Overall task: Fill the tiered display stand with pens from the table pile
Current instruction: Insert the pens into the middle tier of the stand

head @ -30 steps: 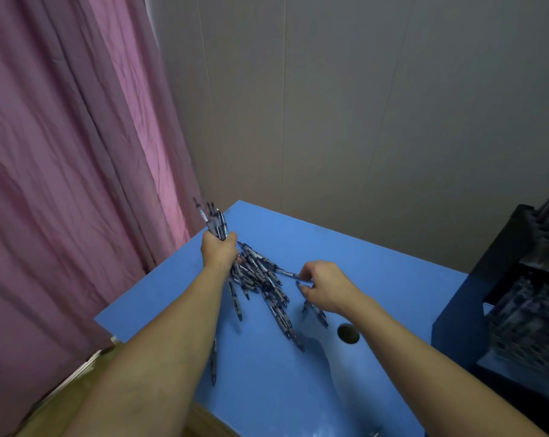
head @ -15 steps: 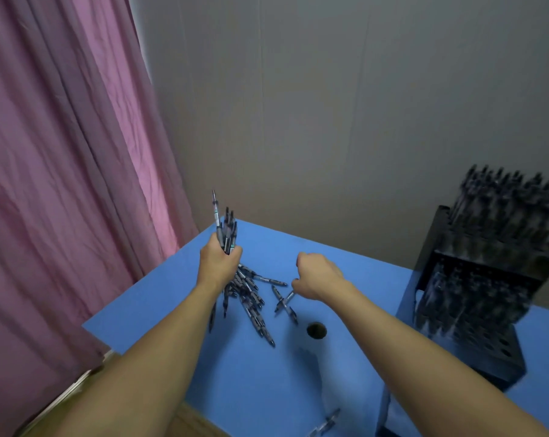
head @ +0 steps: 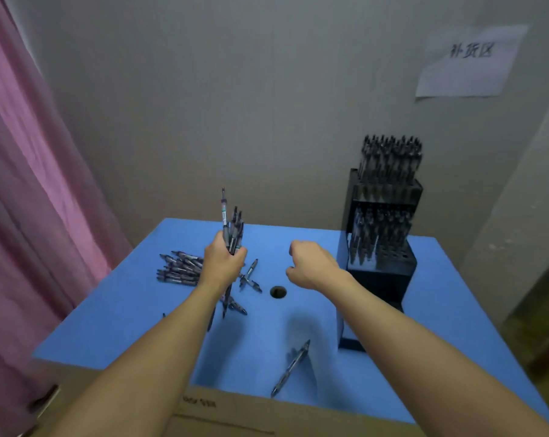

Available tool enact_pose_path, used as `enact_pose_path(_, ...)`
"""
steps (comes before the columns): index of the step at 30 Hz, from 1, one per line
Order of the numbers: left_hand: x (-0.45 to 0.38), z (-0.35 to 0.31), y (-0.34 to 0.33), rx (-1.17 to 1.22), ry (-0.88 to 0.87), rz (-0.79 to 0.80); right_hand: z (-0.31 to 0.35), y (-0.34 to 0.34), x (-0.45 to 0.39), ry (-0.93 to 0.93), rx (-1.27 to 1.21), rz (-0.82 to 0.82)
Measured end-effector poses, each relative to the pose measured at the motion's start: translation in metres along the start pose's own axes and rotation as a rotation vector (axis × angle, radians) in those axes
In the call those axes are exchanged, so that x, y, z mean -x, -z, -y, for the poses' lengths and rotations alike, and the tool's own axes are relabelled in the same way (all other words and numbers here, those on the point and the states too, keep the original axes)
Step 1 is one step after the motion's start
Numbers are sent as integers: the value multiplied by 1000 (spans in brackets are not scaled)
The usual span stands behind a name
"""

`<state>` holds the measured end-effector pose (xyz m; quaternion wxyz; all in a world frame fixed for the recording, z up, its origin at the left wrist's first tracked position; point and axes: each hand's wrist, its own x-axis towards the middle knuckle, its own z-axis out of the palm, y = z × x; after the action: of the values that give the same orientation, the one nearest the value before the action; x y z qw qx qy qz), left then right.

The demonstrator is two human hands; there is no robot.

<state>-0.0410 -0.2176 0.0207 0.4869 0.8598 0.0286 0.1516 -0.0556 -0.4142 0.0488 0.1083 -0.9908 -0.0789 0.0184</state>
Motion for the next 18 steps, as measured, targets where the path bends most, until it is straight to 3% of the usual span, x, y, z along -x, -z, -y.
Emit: enact_pose_path(18, 80, -107, -99, 103, -240, 365, -138, 53, 120, -203, -183, -257)
